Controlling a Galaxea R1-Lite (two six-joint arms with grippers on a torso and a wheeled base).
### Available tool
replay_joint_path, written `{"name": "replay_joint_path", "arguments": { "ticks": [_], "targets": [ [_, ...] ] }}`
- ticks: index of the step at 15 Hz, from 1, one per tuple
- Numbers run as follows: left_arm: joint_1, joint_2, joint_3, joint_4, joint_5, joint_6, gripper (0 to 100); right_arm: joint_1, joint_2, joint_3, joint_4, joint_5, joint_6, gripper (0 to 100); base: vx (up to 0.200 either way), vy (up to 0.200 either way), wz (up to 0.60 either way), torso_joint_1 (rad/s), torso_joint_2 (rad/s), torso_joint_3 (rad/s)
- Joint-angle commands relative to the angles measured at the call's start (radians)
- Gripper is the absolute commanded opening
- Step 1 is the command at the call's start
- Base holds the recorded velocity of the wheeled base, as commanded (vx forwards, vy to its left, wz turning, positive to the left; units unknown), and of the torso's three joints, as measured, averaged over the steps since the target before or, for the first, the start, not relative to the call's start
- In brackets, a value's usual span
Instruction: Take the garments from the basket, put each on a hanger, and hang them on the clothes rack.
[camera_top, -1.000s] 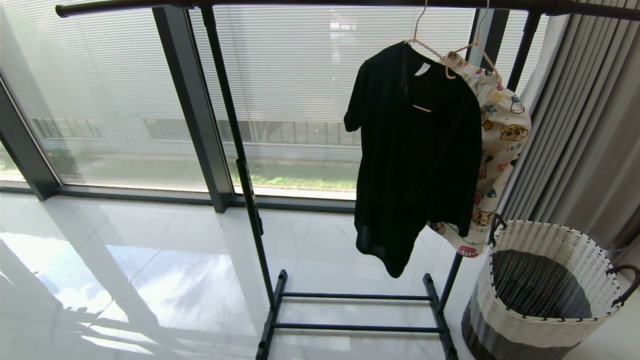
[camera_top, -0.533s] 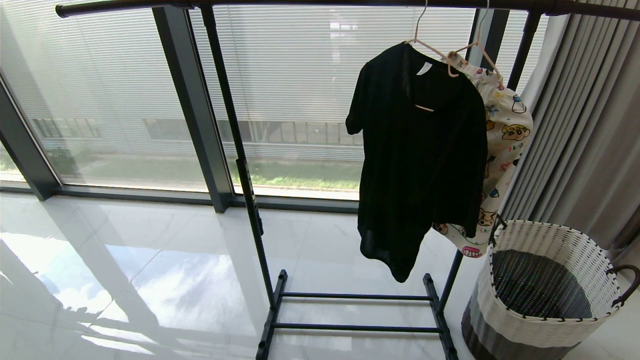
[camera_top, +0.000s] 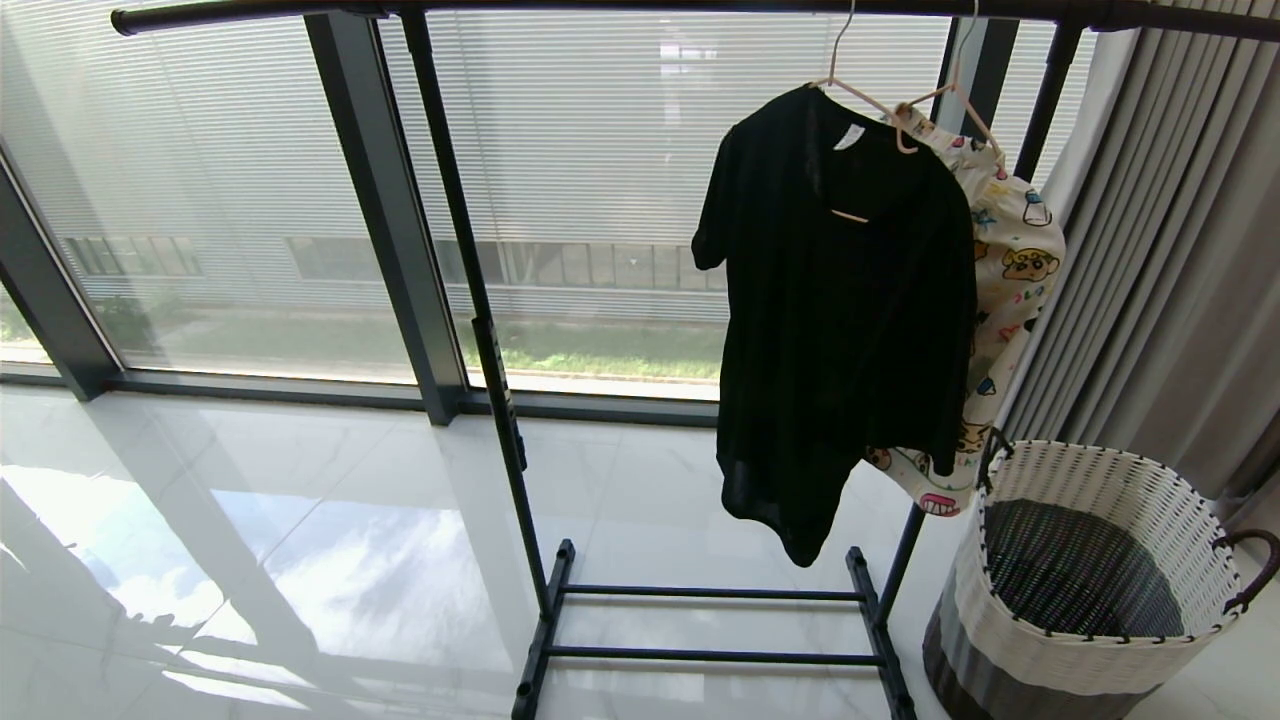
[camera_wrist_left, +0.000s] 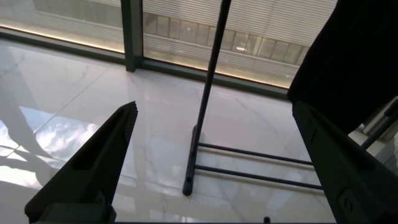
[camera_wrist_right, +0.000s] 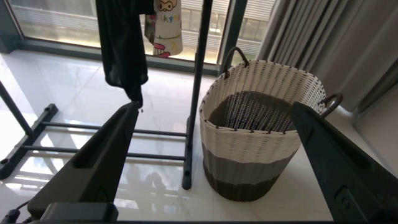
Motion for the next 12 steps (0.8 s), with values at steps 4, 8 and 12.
{"name": "replay_joint_path", "arguments": {
  "ticks": [4,8,12],
  "targets": [
    [0.000,-0.001,0.000,0.000,0.001,-0.001,100,0.001,-0.001,0.000,0.000,0.001,0.000,100,0.000,0.000,0.00,0.000,0.00,0.000],
    [0.000,-0.001,0.000,0.000,0.001,-0.001,100,0.001,-0.001,0.000,0.000,0.001,-0.005,100,0.000,0.000,0.00,0.000,0.00,0.000],
    [0.000,-0.001,0.000,0.000,0.001,-0.001,100,0.001,-0.001,0.000,0.000,0.001,-0.005,100,0.000,0.000,0.00,0.000,0.00,0.000]
  ]
}}
